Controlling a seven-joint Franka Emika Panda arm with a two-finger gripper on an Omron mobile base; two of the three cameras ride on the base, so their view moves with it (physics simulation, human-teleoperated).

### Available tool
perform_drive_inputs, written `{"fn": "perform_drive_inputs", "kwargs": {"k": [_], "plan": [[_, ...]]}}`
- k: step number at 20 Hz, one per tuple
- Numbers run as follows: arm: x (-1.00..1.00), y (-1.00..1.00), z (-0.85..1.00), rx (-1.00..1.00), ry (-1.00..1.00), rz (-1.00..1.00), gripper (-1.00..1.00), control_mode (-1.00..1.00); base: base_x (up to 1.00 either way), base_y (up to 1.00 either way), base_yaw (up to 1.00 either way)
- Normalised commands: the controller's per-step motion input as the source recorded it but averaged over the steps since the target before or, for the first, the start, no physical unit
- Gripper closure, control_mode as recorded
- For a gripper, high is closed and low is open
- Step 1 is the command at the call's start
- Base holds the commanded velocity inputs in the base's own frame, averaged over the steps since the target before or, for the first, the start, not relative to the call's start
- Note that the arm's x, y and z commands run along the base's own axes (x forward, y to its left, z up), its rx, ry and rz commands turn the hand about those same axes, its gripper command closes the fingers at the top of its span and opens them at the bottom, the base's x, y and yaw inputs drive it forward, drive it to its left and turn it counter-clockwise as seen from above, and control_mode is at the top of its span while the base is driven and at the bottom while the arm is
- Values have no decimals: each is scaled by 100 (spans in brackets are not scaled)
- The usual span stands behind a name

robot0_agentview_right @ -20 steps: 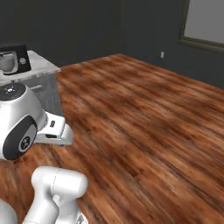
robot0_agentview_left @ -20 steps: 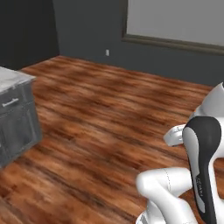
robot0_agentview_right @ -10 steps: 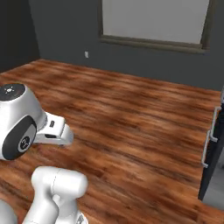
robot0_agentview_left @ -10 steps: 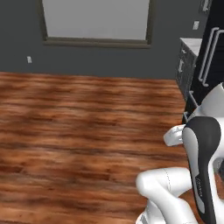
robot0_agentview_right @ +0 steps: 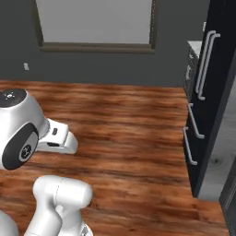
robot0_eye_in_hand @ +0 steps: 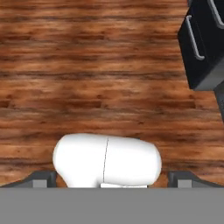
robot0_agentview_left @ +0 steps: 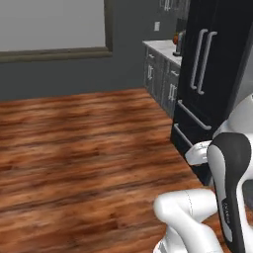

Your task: Navigate to the fridge.

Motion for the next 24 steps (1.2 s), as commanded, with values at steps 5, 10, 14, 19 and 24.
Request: {"fn": "perform_drive_inputs", "kwargs": {"k": [5,10,14,19,24], "plan": [[0,0,0,0,0,0,-100,100,98,100,-51],[0,0,0,0,0,0,-100,100,100,84,-53],[0,0,0,0,0,0,-100,100,99,68,-54],[0,0,0,0,0,0,-100,100,92,60,-56],[0,0,0,0,0,0,-100,100,88,55,-57]]}}
